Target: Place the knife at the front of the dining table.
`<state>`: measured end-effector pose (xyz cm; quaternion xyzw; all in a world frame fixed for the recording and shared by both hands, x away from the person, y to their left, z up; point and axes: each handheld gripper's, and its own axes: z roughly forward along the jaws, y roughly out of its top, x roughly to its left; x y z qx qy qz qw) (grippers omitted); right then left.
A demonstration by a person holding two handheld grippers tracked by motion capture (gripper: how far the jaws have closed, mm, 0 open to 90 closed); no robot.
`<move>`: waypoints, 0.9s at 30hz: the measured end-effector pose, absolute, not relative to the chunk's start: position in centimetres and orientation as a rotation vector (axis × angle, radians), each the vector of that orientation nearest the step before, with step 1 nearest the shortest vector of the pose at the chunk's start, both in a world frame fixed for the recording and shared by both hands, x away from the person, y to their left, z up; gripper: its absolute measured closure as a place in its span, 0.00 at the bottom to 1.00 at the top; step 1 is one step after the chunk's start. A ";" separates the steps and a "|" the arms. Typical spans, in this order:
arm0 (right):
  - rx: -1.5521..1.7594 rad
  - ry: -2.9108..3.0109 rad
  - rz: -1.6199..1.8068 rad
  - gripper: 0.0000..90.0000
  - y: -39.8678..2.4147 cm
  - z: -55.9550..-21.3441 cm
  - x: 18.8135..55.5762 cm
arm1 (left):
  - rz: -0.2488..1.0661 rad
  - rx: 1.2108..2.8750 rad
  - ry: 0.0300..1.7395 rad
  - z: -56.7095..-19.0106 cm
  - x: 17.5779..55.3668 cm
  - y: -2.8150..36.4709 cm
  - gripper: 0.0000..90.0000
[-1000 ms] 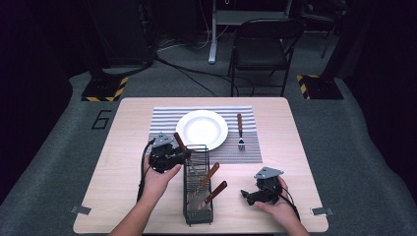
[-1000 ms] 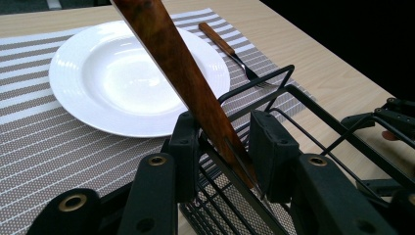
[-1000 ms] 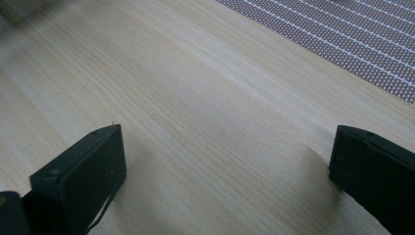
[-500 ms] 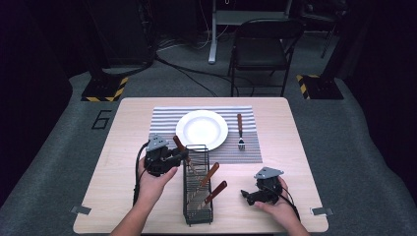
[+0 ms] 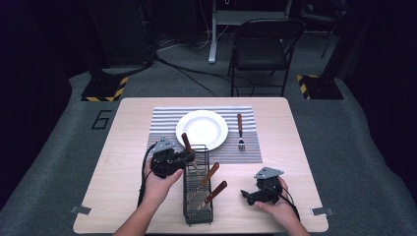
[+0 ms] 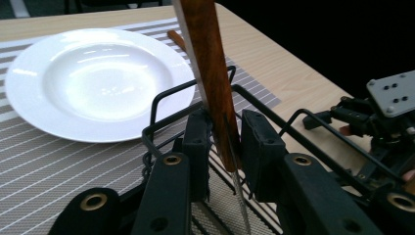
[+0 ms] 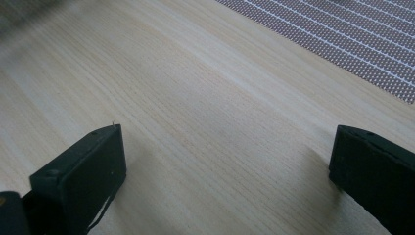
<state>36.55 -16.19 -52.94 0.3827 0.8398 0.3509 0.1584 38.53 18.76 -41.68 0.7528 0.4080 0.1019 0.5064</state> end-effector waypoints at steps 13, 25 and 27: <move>1.094 2.401 1.004 0.00 -16.2 -52.9 36.6 | 0.256 1.838 0.939 -40.5 37.5 18.1 0.89; 1.093 2.402 1.004 0.00 -16.2 -52.9 36.6 | 0.291 1.854 0.916 -37.8 37.1 18.7 0.89; 1.094 2.402 1.003 0.00 -16.2 -52.9 36.6 | 0.302 1.854 0.907 -37.2 37.0 19.0 0.89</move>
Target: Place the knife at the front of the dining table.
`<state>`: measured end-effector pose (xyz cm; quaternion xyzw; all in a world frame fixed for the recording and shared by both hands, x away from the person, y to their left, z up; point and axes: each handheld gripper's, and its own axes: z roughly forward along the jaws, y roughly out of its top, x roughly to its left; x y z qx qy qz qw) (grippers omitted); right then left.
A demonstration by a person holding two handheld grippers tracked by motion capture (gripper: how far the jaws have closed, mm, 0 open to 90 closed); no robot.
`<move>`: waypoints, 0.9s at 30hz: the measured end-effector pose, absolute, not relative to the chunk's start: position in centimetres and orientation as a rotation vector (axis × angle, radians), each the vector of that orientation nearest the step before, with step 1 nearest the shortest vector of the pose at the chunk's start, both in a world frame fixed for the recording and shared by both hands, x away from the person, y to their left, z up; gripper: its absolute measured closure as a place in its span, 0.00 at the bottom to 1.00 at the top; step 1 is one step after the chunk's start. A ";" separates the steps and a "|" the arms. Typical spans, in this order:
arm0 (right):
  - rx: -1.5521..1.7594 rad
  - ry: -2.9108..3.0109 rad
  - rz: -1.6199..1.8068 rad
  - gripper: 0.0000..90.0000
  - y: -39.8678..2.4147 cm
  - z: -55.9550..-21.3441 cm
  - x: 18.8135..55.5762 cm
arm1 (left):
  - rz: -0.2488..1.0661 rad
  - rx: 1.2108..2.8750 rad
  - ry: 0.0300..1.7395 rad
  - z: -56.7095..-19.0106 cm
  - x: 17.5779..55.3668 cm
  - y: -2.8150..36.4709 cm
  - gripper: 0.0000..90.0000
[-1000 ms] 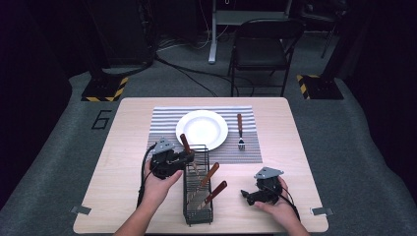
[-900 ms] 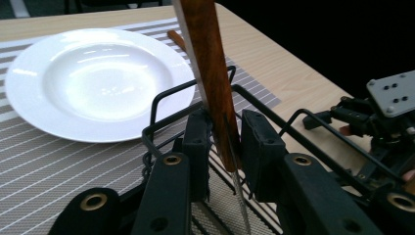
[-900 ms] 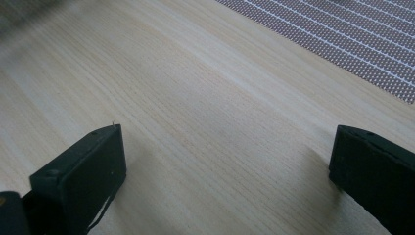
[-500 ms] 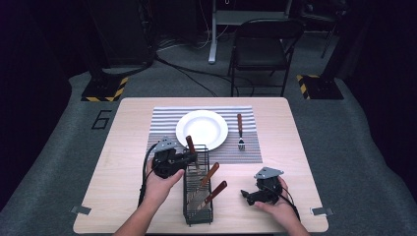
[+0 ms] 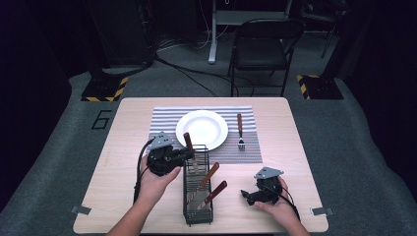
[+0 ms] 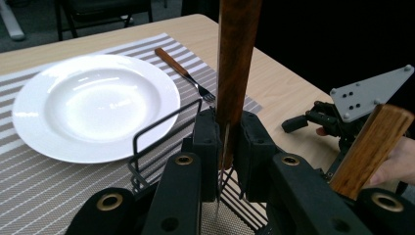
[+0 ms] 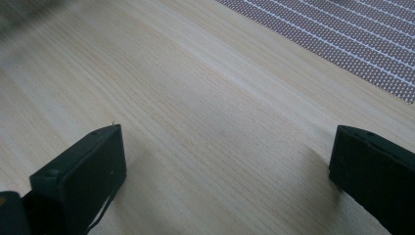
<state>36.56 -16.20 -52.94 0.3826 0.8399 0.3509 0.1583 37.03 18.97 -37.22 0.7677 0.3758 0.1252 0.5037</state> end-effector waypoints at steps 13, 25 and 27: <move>1.094 2.402 1.003 0.00 -16.2 -52.9 36.6 | 0.337 1.839 0.877 -32.4 36.9 21.0 0.89; 1.094 2.401 1.003 0.00 -16.2 -52.9 36.6 | 0.403 1.813 0.937 -30.7 37.7 24.2 0.89; 1.093 2.402 1.003 0.00 -16.2 -52.9 36.6 | 0.410 1.814 0.951 -30.8 37.9 24.7 0.89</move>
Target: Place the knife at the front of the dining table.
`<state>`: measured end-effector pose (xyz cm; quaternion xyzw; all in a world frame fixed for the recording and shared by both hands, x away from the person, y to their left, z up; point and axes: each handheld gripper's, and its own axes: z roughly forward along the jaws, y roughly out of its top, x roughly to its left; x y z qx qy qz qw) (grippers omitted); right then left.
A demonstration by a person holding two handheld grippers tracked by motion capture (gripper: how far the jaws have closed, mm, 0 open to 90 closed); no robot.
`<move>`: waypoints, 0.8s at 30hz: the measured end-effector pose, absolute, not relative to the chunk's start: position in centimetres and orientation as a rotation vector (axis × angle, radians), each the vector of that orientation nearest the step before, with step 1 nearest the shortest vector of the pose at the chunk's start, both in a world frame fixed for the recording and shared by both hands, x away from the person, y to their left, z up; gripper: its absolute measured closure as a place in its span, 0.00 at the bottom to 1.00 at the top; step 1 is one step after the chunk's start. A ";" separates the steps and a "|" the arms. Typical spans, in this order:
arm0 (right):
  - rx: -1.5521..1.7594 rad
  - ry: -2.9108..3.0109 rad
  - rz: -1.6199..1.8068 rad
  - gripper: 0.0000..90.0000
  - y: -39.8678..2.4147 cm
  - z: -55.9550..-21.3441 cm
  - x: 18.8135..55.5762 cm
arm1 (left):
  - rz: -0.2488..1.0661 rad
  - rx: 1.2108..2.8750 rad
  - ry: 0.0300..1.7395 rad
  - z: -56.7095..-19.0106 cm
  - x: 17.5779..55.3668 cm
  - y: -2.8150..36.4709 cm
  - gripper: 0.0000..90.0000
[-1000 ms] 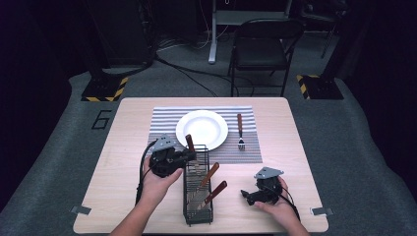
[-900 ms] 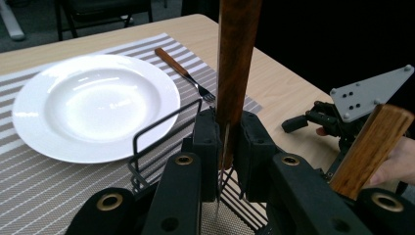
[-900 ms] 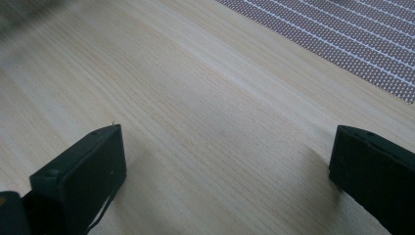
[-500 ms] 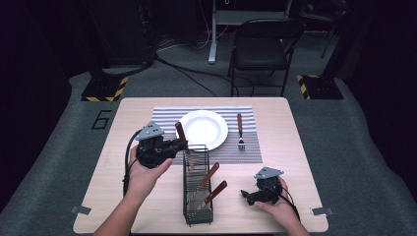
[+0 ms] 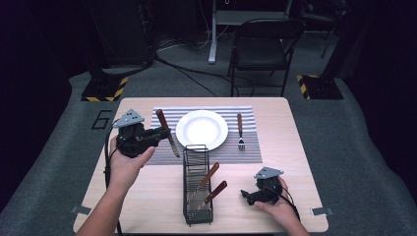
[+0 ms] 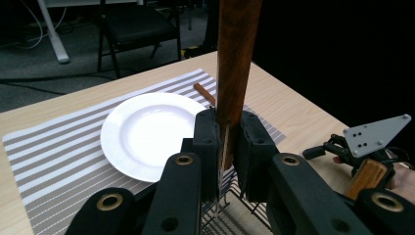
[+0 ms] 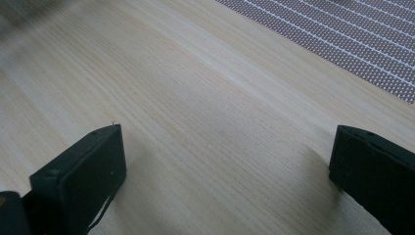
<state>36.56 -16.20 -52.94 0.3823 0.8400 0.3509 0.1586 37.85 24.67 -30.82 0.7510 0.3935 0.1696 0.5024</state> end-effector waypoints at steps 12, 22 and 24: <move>1.093 2.402 1.003 0.00 -16.2 -52.9 36.6 | 0.459 1.802 1.087 -33.5 39.7 27.1 0.89; 1.093 2.401 1.003 0.00 -16.2 -52.9 36.6 | 0.509 1.771 1.210 -36.9 41.4 28.5 0.89; 1.093 2.401 1.003 0.00 -16.2 -52.9 36.6 | 0.513 1.764 1.230 -37.5 41.7 28.7 0.89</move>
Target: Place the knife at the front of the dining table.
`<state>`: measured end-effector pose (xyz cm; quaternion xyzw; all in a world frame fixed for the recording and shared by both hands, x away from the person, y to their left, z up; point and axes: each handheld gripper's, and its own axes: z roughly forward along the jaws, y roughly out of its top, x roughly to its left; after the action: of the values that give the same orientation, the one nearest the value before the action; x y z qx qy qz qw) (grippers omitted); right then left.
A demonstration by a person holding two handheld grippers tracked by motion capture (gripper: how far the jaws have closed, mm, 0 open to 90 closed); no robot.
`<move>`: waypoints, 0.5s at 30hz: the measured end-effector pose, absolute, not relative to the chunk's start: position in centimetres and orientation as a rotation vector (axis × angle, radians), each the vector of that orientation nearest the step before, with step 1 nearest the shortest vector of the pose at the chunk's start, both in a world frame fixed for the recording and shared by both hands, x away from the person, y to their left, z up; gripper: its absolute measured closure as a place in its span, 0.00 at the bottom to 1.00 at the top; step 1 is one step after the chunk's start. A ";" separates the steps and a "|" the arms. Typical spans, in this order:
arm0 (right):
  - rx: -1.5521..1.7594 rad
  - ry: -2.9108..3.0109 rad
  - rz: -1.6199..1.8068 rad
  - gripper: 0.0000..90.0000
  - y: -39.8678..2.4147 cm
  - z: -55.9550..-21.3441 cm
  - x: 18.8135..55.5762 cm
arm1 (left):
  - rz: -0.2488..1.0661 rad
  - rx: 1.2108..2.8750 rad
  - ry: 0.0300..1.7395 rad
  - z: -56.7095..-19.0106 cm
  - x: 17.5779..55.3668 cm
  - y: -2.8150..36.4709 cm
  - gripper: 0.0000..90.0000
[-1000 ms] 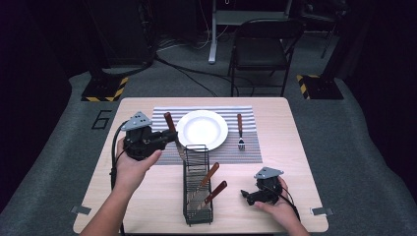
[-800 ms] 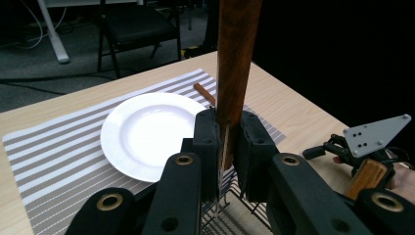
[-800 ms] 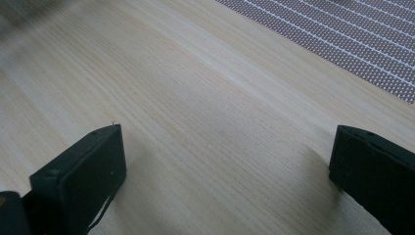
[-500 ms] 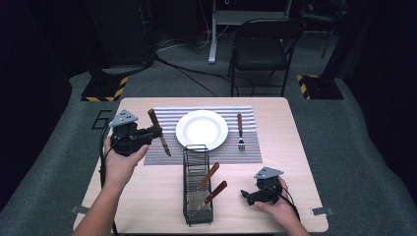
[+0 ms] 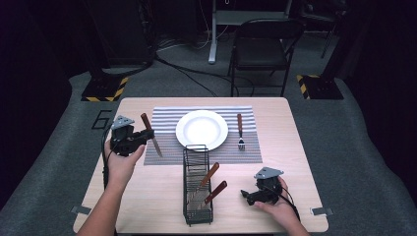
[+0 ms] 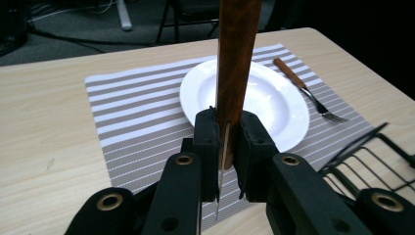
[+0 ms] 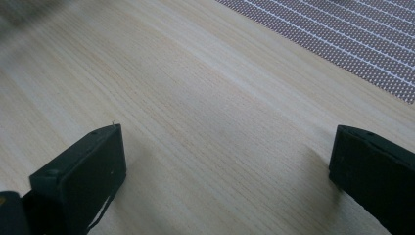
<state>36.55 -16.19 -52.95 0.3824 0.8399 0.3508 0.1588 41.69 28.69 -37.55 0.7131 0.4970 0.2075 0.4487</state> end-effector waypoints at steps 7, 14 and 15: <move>1.093 2.401 1.003 0.00 -16.2 -52.9 36.6 | 0.528 1.773 1.254 -39.1 42.2 28.6 0.89; 1.093 2.401 1.002 0.00 -16.2 -52.9 36.6 | 0.549 1.788 1.271 -40.1 42.6 28.3 0.89; 1.092 2.401 1.003 0.00 -16.2 -52.9 36.6 | 0.548 1.787 1.273 -40.3 42.8 28.2 0.89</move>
<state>36.55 -16.18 -52.95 0.3822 0.8400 0.3507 0.1590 42.78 28.19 -40.26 0.7148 0.5094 0.2191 0.4261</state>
